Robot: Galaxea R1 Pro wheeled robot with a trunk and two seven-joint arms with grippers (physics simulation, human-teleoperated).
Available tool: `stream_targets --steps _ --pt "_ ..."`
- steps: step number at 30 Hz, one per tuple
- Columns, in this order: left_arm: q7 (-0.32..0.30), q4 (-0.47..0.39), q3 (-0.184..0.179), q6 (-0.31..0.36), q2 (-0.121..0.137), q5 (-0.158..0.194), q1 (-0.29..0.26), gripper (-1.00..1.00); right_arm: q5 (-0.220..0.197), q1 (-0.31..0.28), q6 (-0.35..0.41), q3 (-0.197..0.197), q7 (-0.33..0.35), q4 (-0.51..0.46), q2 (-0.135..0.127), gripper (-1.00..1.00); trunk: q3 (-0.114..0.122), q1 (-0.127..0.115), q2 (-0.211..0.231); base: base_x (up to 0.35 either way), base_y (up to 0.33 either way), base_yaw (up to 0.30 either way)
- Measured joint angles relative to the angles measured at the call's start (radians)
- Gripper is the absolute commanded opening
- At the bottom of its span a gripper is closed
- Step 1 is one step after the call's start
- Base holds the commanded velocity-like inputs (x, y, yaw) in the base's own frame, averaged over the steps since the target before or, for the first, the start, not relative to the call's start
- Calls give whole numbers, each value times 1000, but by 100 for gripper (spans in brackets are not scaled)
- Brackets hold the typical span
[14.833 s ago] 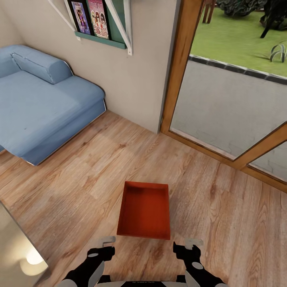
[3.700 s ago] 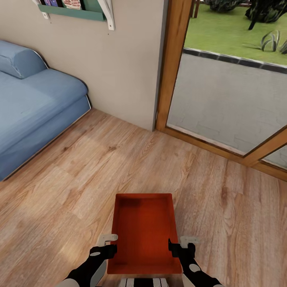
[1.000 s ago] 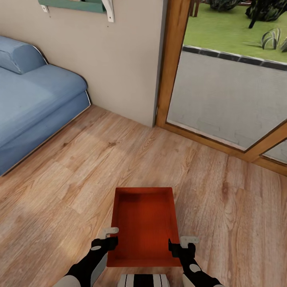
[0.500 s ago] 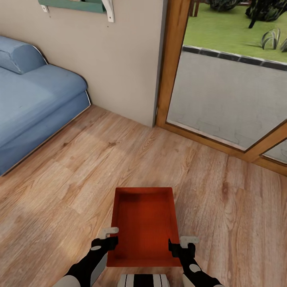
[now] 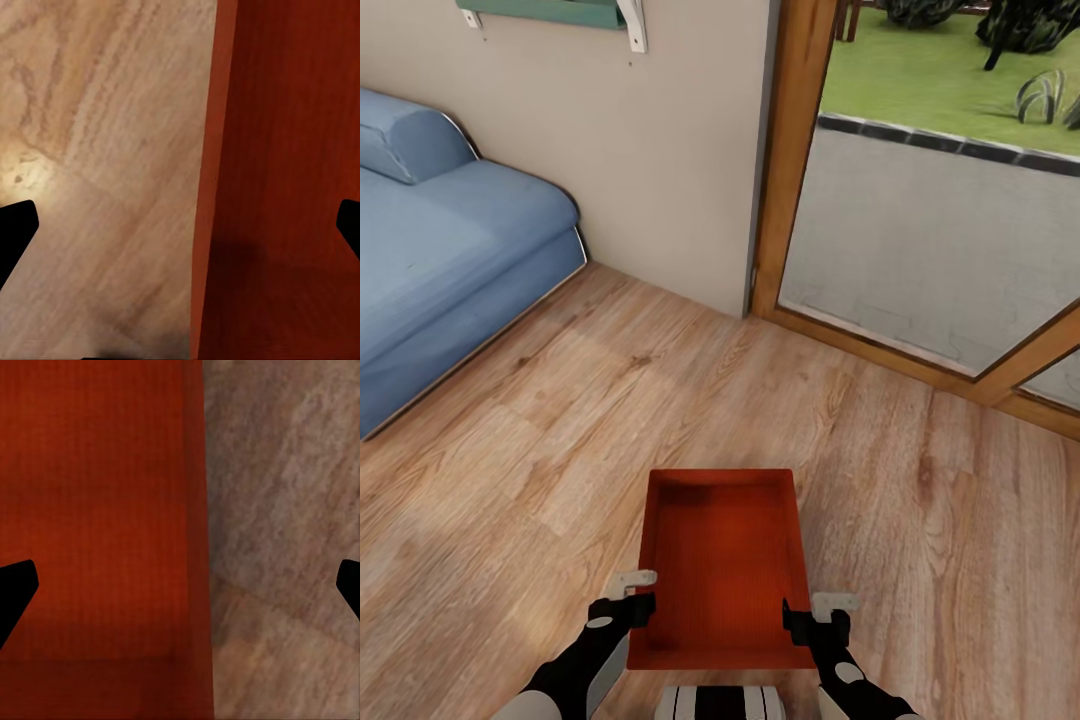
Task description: Move the two storage containers from the living room to the garage. In the garage, place one container on the floor and stack the other container on top of it (either order is fine).
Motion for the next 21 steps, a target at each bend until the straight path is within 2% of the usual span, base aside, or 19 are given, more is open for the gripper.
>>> stream_targets --steps 16,21 --pt "0 -1 -1 0 2 1 0 100 -7 -1 0 0 0 0 0 100 -50 61 -112 0 0 0" --pt "0 -1 -1 0 2 1 0 100 1 0 0 0 1 0 -1 100 -50 61 -112 0 0 0"
